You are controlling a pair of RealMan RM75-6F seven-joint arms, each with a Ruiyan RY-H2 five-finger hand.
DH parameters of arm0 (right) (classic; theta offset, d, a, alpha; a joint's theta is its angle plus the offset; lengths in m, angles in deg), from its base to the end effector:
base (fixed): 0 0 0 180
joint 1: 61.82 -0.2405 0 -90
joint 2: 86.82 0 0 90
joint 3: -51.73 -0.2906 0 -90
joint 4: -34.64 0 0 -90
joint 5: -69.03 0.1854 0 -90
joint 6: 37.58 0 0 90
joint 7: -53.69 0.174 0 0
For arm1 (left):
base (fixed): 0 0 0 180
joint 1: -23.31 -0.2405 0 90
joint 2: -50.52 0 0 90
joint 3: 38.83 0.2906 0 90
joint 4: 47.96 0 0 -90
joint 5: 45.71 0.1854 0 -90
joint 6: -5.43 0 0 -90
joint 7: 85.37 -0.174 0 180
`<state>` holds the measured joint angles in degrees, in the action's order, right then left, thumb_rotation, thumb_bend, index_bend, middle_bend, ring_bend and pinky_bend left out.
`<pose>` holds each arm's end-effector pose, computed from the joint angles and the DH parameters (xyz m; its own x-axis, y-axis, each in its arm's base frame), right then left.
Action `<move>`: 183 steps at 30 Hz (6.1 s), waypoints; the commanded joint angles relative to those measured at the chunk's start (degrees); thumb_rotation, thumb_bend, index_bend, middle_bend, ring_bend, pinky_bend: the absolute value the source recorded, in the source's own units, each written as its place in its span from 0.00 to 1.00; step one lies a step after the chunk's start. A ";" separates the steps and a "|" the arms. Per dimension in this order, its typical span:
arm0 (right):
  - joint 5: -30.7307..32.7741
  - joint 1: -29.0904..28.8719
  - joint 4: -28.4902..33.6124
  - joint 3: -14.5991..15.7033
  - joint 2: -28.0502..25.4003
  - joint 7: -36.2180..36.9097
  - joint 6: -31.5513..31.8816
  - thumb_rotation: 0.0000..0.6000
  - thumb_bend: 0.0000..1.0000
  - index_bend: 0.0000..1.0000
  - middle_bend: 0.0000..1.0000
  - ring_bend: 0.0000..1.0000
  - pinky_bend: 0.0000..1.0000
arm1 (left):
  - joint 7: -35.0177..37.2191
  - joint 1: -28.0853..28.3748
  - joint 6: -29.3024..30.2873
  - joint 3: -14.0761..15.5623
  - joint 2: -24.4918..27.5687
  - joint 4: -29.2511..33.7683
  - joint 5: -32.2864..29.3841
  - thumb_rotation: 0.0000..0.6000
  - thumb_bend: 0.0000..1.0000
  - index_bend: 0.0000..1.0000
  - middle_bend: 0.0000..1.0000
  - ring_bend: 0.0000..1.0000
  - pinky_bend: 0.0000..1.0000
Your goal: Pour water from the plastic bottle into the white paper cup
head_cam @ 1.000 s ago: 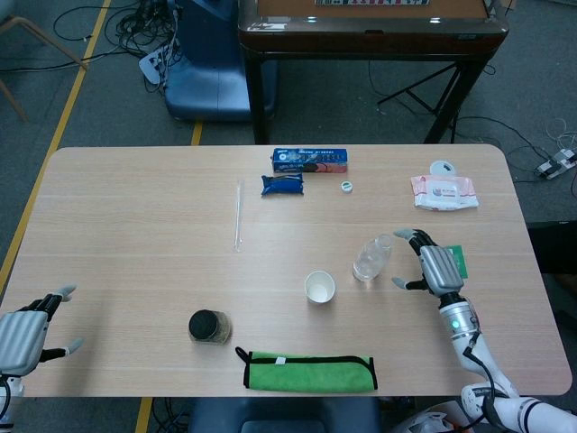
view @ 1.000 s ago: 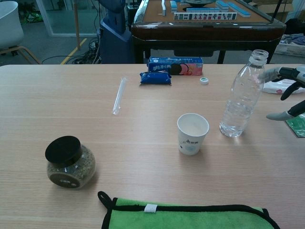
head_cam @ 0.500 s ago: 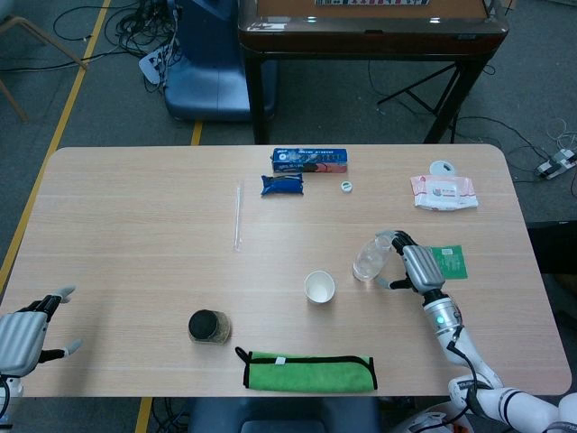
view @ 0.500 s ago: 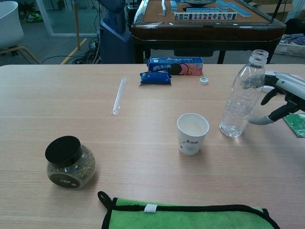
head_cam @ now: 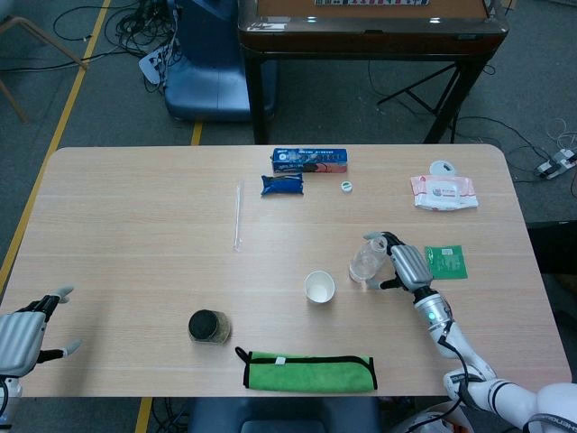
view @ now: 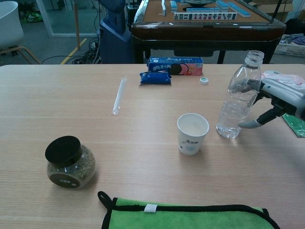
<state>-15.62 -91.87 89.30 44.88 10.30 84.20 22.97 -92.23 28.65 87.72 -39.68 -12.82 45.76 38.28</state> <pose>-0.2857 -0.3676 -0.0082 0.0181 -0.2912 0.9565 -0.9839 -0.1752 -0.0347 -0.3387 0.2070 0.1880 0.4910 0.0850 0.8670 0.8698 0.0079 -0.4933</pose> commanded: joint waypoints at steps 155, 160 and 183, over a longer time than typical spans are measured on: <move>24.56 -16.90 29.97 5.10 -16.24 -97.62 -5.00 1.00 0.15 0.63 0.63 0.52 0.50 | -0.49 -0.42 0.34 -0.46 1.11 1.99 -0.65 1.00 0.04 0.21 0.34 0.42 0.58; 25.47 -17.50 30.03 5.61 -15.94 -99.26 -4.70 1.00 0.15 0.63 0.63 0.52 0.50 | -0.51 -0.39 0.29 -0.48 1.08 1.98 -0.68 1.00 0.04 0.21 0.34 0.42 0.58; 30.12 -19.93 28.21 7.07 -13.80 -103.59 -4.53 1.00 0.15 0.63 0.63 0.52 0.50 | -0.19 -0.39 0.32 -0.57 1.21 1.91 -0.77 1.00 0.04 0.21 0.34 0.42 0.58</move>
<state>14.41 -111.70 117.64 51.93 -3.61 -19.29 18.50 -92.42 28.26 88.04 -40.26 -11.62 47.67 37.51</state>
